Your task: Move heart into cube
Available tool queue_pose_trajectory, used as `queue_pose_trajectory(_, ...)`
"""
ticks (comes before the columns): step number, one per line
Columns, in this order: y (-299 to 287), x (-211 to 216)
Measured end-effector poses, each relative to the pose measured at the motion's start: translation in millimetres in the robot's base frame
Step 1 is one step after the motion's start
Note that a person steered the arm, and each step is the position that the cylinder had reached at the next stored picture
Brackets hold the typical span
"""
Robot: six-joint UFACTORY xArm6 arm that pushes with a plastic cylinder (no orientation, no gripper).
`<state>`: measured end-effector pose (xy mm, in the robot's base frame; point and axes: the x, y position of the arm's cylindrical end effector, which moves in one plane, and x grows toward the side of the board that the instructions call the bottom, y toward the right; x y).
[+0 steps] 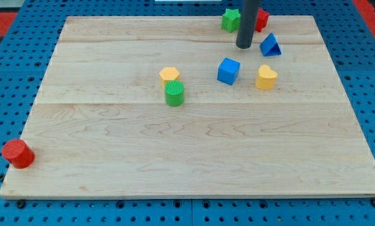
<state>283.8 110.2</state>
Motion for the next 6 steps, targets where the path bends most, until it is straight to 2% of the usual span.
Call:
queue_pose_trajectory(1, 11.8, 23.4)
queue_pose_trajectory(2, 107.8, 48.7)
queue_pose_trajectory(3, 112.5, 82.9)
queue_pose_trajectory(4, 69.0, 117.6)
queue_pose_trajectory(5, -60.5, 97.7)
queue_pose_trajectory(6, -94.0, 82.4)
